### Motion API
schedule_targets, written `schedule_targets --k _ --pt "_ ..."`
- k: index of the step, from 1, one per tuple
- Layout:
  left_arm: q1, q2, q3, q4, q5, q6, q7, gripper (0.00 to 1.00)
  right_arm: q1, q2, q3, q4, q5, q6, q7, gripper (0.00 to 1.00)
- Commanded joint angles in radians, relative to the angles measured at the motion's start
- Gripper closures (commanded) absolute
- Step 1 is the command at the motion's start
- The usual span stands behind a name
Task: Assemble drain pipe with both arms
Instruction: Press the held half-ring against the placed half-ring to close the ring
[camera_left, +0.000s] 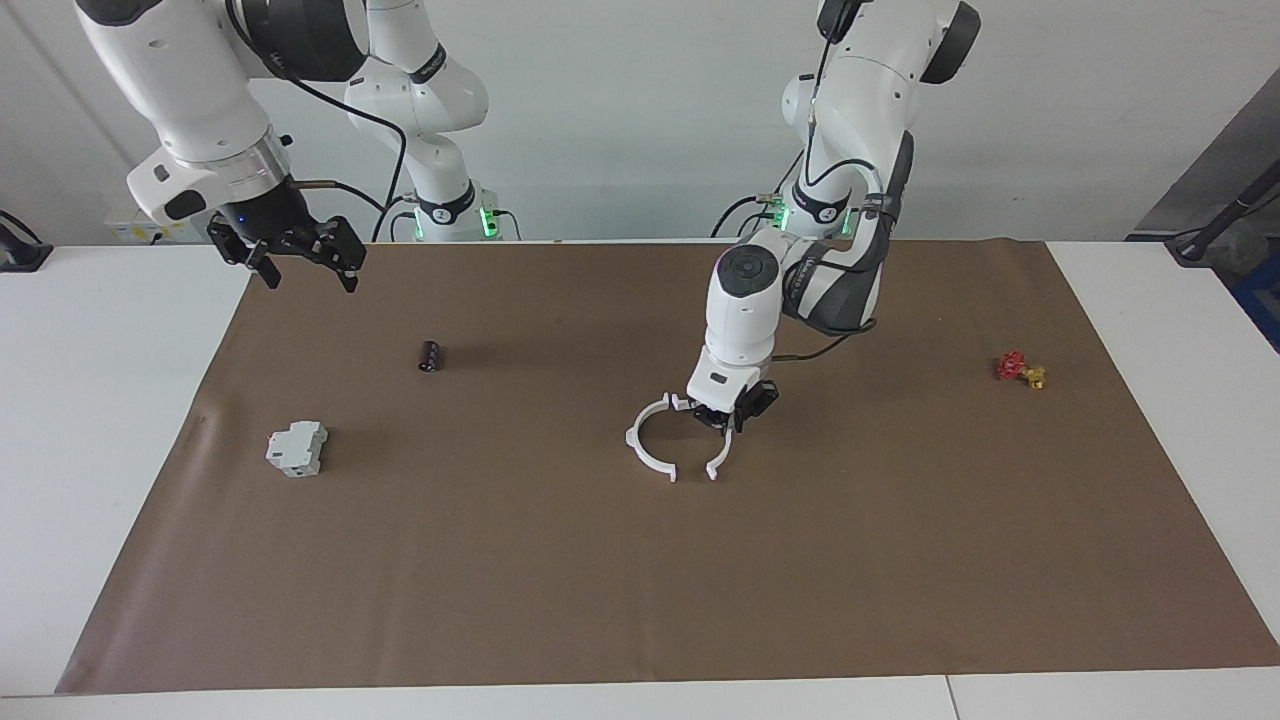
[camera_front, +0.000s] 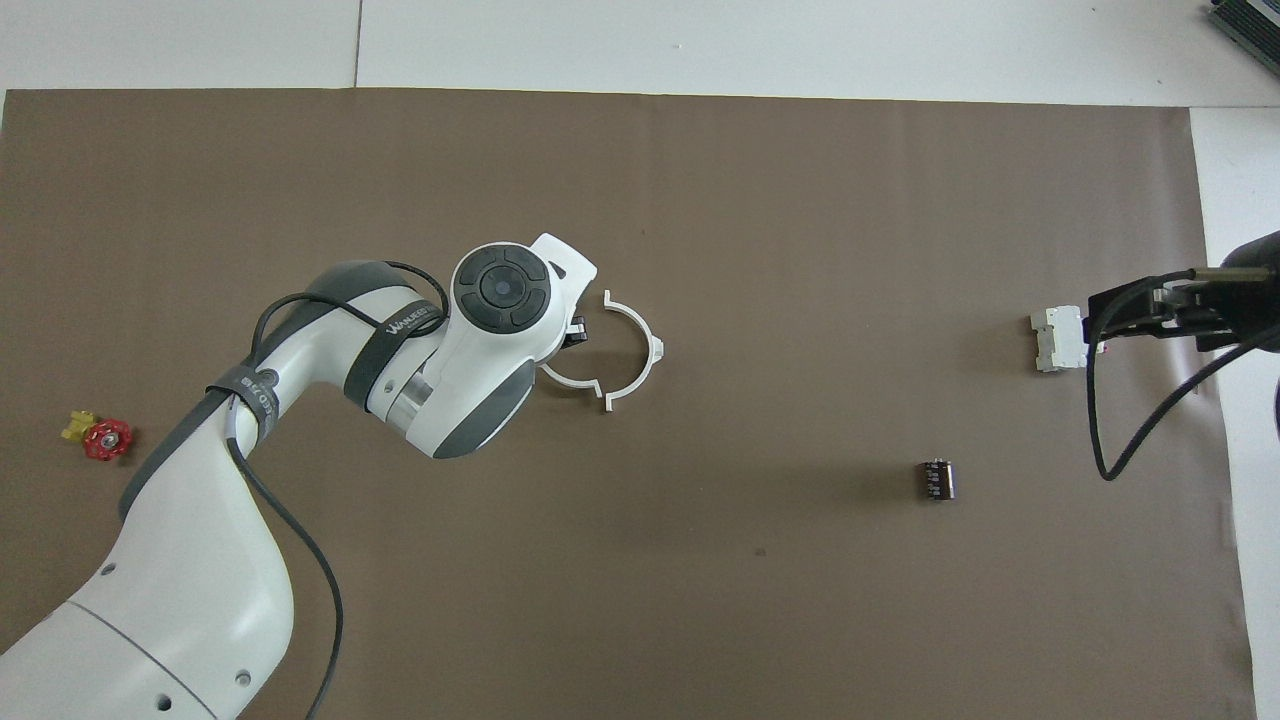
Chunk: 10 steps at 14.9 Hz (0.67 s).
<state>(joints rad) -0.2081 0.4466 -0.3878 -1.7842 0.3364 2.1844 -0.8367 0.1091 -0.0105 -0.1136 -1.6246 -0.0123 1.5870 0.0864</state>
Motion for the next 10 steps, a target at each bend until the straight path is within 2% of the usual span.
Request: schedule_targets --k 1,10 --pt "0.004 0.029 0.009 0.037 0.035 -0.032 0.095 1.00 -0.015 -0.011 0.008 -0.006 0.002 -0.009 -0.025 0.00" --pt "-0.017 0.043 0.009 0.039 0.041 -0.021 0.130 1.00 -0.015 -0.011 0.008 -0.006 0.002 -0.009 -0.025 0.00"
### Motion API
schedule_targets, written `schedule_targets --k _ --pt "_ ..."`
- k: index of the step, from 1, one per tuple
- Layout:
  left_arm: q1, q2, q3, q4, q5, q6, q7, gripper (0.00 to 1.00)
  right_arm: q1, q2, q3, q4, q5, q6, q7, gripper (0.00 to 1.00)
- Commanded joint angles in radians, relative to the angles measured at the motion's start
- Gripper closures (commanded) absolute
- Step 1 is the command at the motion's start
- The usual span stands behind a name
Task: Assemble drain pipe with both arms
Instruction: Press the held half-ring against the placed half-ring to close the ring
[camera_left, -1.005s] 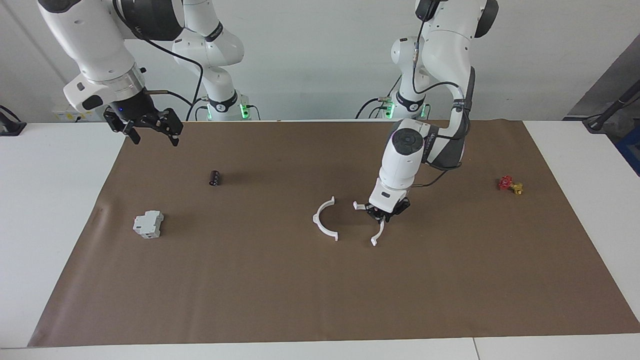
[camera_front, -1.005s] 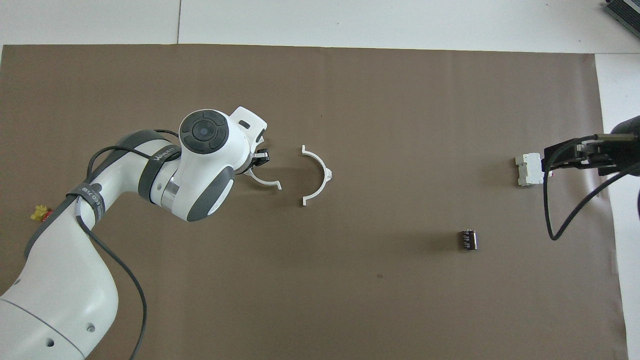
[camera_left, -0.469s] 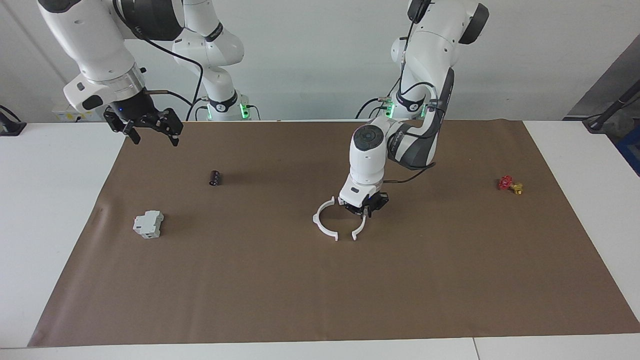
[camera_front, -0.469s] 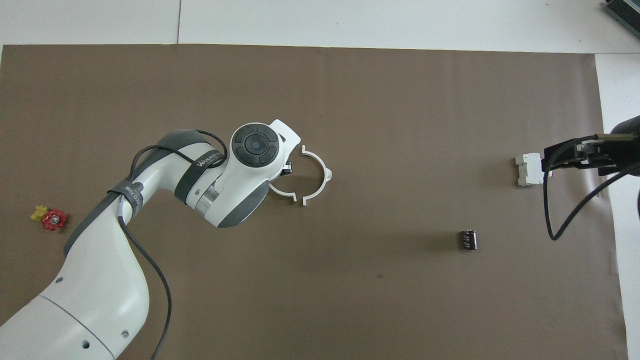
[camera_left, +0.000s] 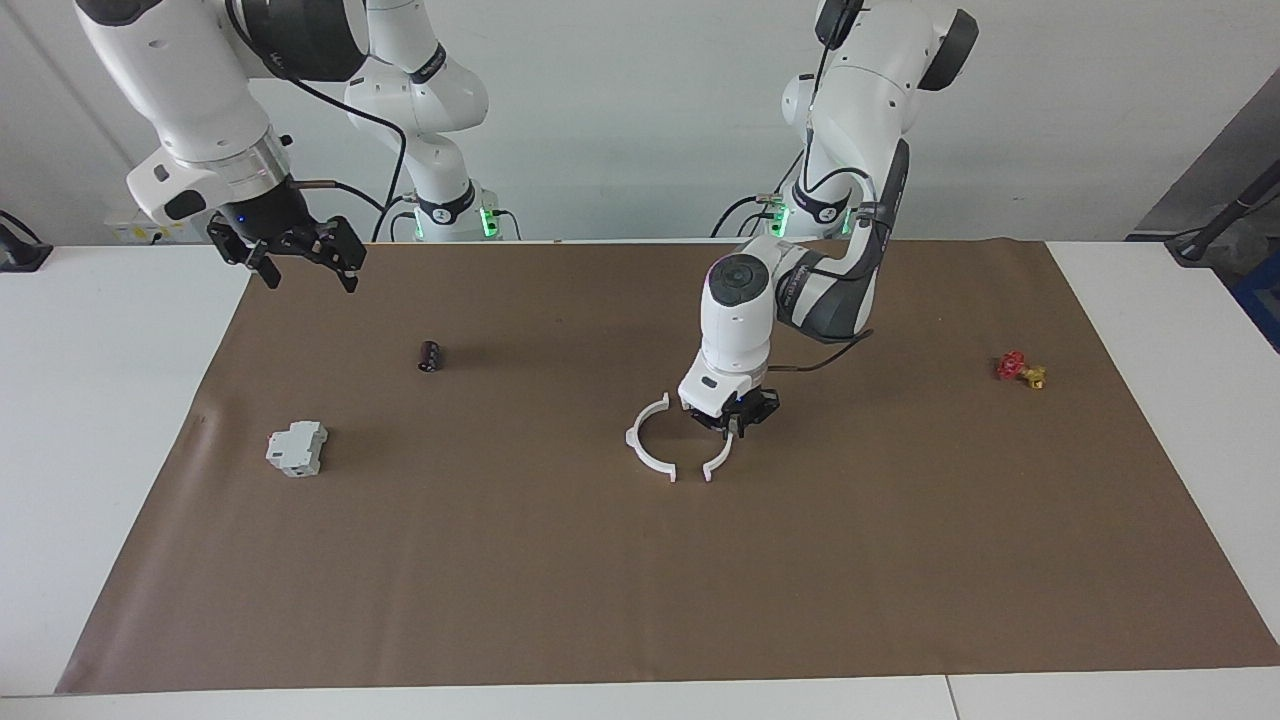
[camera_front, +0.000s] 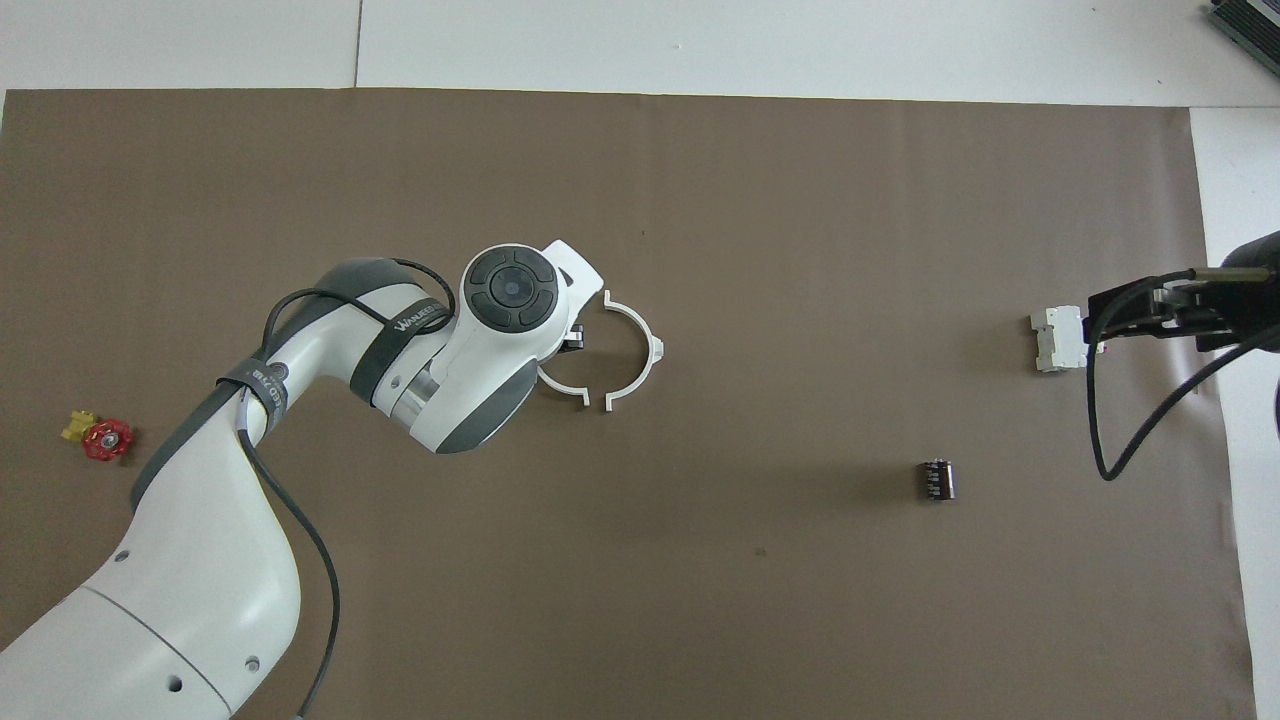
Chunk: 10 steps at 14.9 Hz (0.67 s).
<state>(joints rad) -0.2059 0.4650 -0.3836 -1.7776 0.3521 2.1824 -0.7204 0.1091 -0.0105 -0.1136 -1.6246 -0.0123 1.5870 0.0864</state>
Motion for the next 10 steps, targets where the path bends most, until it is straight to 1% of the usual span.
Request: schedule_targets --k 1,3,10 --pt "-0.035 0.024 0.005 0.032 0.022 -0.016 0.009 1.00 -0.015 -0.011 0.008 -0.006 0.002 -0.010 -0.025 0.00" --pt "-0.046 0.036 0.005 0.040 0.022 -0.009 -0.004 1.00 -0.015 -0.011 0.008 -0.006 0.002 -0.010 -0.025 0.00" --pt "-0.061 0.040 0.005 0.040 0.024 0.010 -0.004 1.00 -0.015 -0.011 0.008 -0.006 0.002 -0.009 -0.025 0.00"
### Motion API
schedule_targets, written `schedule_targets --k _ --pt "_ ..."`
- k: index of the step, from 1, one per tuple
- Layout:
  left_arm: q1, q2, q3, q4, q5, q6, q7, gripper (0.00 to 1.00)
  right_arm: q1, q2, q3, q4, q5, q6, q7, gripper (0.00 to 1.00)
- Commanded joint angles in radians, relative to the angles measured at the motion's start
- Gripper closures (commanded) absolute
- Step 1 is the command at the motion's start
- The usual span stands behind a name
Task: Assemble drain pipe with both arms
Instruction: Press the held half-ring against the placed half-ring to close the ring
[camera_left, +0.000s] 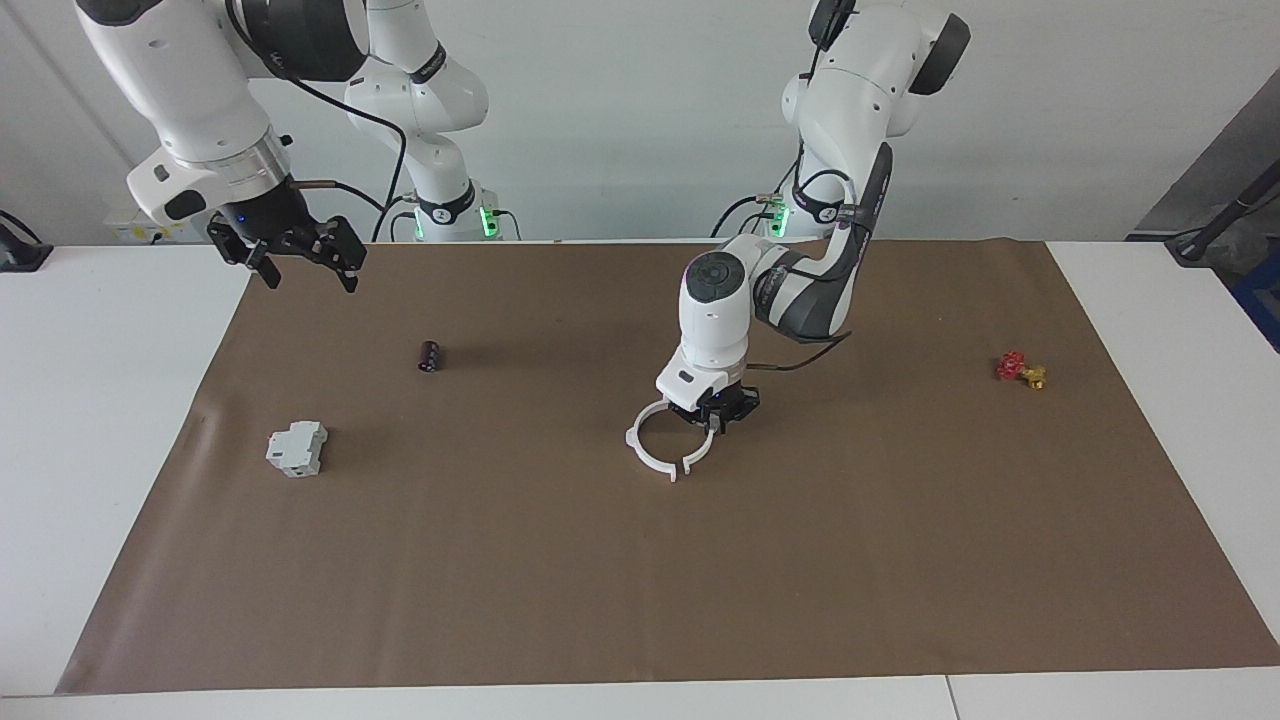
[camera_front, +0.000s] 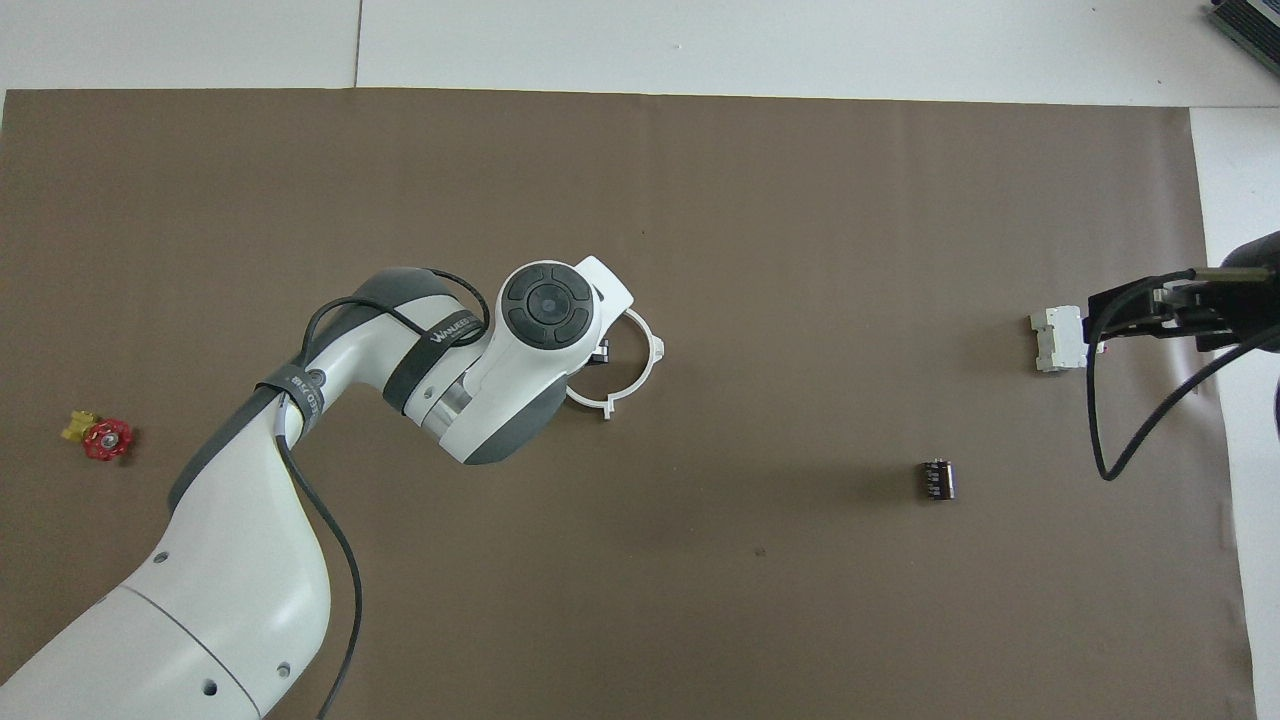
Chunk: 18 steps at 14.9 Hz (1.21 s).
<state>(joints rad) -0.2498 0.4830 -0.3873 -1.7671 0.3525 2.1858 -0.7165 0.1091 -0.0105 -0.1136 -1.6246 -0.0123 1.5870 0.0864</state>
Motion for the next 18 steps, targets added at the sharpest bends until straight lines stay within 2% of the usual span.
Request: schedule_targets --k 1,18 --pt "-0.017 0.023 0.008 0.031 0.023 0.011 -0.008 1.00 -0.015 -0.011 0.008 -0.006 0.002 -0.010 -0.025 0.00" --pt "-0.036 0.068 0.011 0.060 0.025 0.028 -0.011 1.00 -0.015 -0.011 0.008 -0.006 0.002 -0.010 -0.025 0.00"
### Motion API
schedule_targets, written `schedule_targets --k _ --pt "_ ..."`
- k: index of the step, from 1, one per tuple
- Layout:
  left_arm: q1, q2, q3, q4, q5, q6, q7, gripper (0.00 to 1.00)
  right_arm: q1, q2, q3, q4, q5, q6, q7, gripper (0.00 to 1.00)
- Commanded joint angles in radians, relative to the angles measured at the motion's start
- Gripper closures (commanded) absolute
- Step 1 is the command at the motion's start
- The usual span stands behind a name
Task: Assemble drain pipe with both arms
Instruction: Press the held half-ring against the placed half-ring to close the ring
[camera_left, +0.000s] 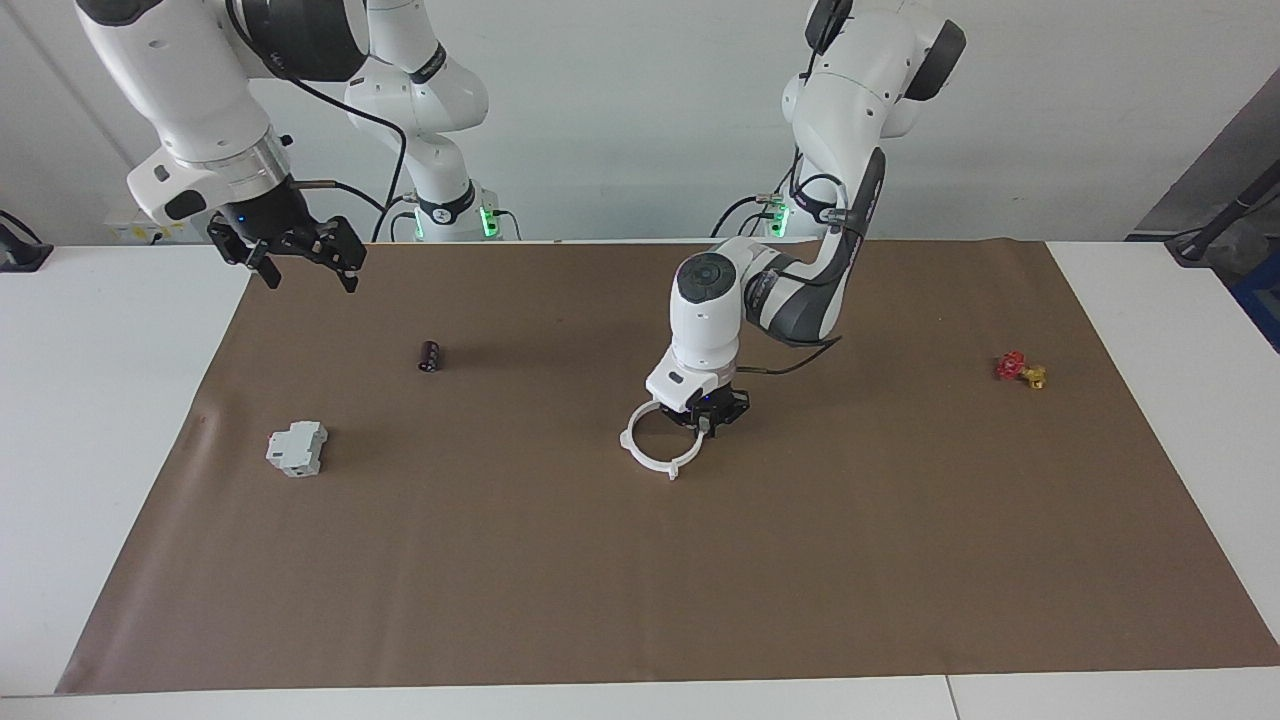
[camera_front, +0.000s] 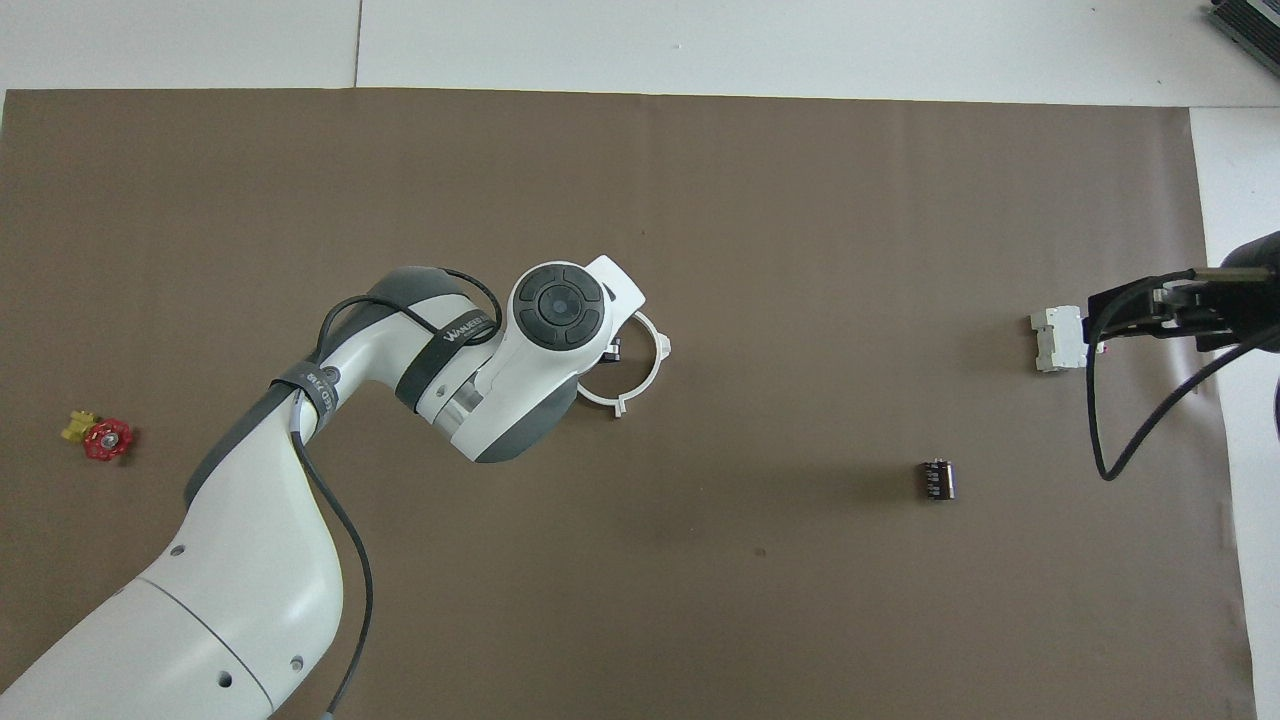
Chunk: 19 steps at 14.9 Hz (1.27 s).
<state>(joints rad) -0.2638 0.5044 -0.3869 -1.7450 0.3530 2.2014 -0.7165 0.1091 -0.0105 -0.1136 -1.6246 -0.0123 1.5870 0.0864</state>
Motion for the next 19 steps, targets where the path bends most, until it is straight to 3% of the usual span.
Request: schedule_targets --k 1,18,19 --pt "-0.022 0.048 0.013 0.038 0.024 0.020 -0.009 1.00 -0.015 -0.011 0.008 -0.006 0.002 -0.009 -0.025 0.00" --pt "-0.014 0.071 0.014 0.067 0.038 0.026 -0.009 1.00 -0.015 -0.011 0.008 -0.006 0.002 -0.010 -0.025 0.00" --pt "-0.014 0.071 0.014 0.067 0.040 0.024 -0.009 0.85 -0.015 -0.011 0.008 -0.006 0.002 -0.009 -0.025 0.00"
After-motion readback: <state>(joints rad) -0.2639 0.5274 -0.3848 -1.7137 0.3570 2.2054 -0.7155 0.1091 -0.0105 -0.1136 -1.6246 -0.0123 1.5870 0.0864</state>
